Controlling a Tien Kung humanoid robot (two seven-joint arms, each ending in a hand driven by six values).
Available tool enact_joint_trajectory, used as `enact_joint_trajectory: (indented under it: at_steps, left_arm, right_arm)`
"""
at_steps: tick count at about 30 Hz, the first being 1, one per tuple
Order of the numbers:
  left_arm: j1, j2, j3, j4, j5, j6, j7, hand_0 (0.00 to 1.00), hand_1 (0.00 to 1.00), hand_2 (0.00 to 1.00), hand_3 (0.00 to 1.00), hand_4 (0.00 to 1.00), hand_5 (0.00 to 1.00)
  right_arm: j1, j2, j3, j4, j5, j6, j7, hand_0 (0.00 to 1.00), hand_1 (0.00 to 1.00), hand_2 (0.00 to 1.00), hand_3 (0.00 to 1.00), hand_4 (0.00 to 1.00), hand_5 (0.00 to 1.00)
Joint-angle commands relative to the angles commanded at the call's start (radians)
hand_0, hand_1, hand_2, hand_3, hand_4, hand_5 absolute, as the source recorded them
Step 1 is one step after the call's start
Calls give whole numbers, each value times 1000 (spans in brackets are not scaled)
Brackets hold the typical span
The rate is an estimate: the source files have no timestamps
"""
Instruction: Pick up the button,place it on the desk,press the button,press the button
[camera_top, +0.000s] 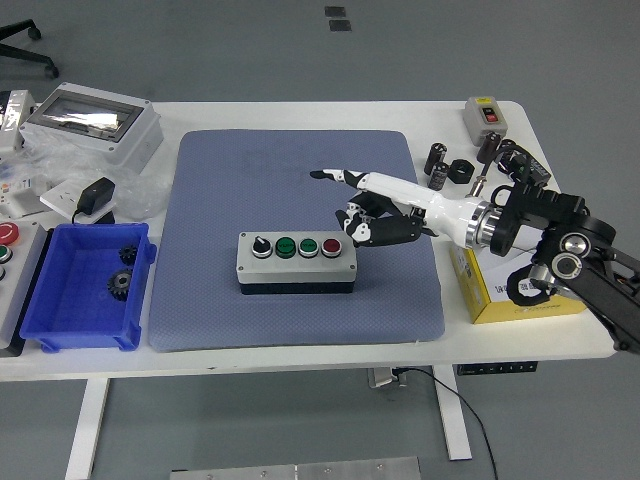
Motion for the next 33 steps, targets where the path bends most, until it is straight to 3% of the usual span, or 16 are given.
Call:
enact_joint_trajectory:
  at_steps: [5,6,8,11,12,17,18,19,23,24,29,30,33]
  left_arm:
    - [4,0,-1,1,12,28,-18,567,486,472,597,112,2]
    - [6,2,-2,1,15,32,-19,572,491,478,597,122,2]
    - [6,3,-2,2,20,38,-20,572,491,478,597,122,2]
    - [8,3,1,7,22,45,-24,572,491,478,597,122,2]
    - [10,1,4,8,20,47,-23,570,488,476,608,115,2]
    - [19,-8,14,13,11,55,-19,570,488,476,608,115,2]
    - [20,-9,15,13,10,57,-18,568,486,476,647,110,2]
    - [21,-10,15,14,9,58,-18,568,486,476,647,110,2]
    - [19,-8,14,11,12,61,-9,568,486,476,647,110,2]
    - [18,-7,14,11,12,62,-9,568,486,475,639,109,2]
    - [13,-2,8,11,17,62,-11,568,486,475,639,109,2]
    - [12,-2,8,11,18,63,-11,566,485,475,634,106,2]
    - [15,-4,10,10,15,64,-9,566,485,475,634,106,2]
  right_arm:
    - [-110,-28,117,74,-46,-170,104,146,301,222,998,221,118]
    - [-132,-34,138,86,-47,-208,126,104,336,418,998,517,235]
    - [-171,-35,176,97,-49,-276,165,104,336,418,998,517,235]
    - [-226,-3,223,91,-91,-374,217,104,336,418,998,517,235]
    - [-239,13,229,79,-110,-409,226,315,553,701,988,608,246]
    - [-295,87,217,4,-224,-553,198,315,553,701,988,608,246]
    - [-304,93,210,-4,-246,-575,186,531,706,798,974,638,253]
    - [-310,96,203,-11,-268,-595,175,531,706,798,974,638,253]
    - [-307,103,154,-41,-369,-649,105,531,706,798,974,638,253]
    - [-302,105,144,-46,-392,-648,91,701,776,851,969,687,275]
    - [-292,117,116,-56,-478,-628,53,701,776,851,969,687,275]
    - [-293,118,116,-56,-482,-626,51,888,910,976,998,881,426]
    - [-298,117,123,-57,-486,-626,45,888,910,976,998,881,426]
